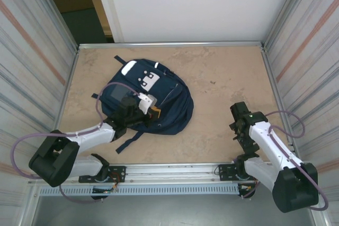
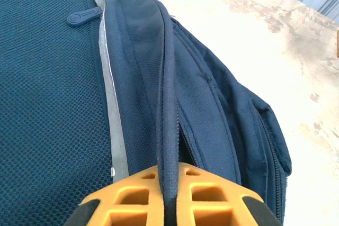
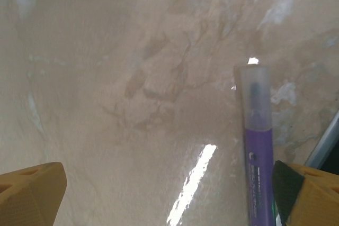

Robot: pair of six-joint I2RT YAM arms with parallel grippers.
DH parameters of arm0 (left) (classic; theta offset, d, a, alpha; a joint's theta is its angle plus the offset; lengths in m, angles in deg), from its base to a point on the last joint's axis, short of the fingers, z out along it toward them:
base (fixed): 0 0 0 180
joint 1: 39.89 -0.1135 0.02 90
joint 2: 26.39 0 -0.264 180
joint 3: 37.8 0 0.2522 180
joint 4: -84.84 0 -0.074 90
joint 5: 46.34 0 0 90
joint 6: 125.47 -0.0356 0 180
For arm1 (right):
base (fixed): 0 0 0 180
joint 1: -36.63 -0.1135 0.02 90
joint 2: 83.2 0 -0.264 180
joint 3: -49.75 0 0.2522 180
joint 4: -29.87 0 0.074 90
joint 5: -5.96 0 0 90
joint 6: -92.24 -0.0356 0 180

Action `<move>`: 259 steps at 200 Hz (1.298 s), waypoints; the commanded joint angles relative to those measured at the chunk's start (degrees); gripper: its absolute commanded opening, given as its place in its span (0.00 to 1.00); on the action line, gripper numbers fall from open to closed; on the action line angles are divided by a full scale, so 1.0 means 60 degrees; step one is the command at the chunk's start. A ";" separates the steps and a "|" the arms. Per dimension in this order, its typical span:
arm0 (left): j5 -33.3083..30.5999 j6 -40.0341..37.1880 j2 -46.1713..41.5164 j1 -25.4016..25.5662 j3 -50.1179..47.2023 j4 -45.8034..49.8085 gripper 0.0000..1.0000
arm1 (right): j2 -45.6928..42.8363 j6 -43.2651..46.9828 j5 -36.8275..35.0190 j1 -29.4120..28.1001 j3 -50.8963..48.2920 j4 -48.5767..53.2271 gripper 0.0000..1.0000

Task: Pack the student bag

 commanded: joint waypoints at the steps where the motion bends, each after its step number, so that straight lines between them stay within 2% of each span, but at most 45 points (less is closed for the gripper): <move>1: 0.0988 -0.0089 -0.0275 0.0065 0.0611 0.0041 0.05 | -0.0040 -0.1009 -0.0798 0.0295 -0.0187 0.0943 0.99; 35: 0.1212 -0.0141 -0.0307 0.0079 0.0842 0.0386 0.05 | -0.0526 -0.1812 -0.0340 0.0604 -0.0402 0.0753 0.99; 64: 0.1371 0.0085 -0.0055 0.0072 0.1029 0.0356 0.05 | -0.1031 -0.2556 0.0574 0.1672 -0.0799 0.0583 0.99; 90: 0.1732 0.0208 0.0265 0.0066 0.1377 0.0606 0.05 | -0.1560 -0.3268 0.0733 0.1985 -0.1518 -0.0159 0.99; 147: 0.2118 0.0486 0.0765 0.0222 0.1974 0.0859 0.05 | -0.1461 -0.3141 0.1001 0.3250 -0.2297 -0.1189 0.99; 198: 0.2231 0.0723 0.1069 0.0256 0.2157 0.0811 0.05 | -0.1825 -0.2309 0.0971 0.3297 -0.1999 -0.0905 0.64; 213: 0.2263 0.0789 0.1125 0.0256 0.2115 0.0749 0.05 | -0.1956 -0.1786 0.1191 0.3284 -0.2027 -0.1024 0.57; 227: 0.2175 0.0739 0.1014 0.0260 0.2146 0.0925 0.05 | -0.1901 -0.1398 0.1393 0.3248 -0.2003 -0.1149 0.41; 259: 0.1945 0.0529 0.0702 0.0270 0.2105 0.1050 0.05 | -0.1598 -0.0819 0.1628 0.2823 -0.1732 -0.1131 0.26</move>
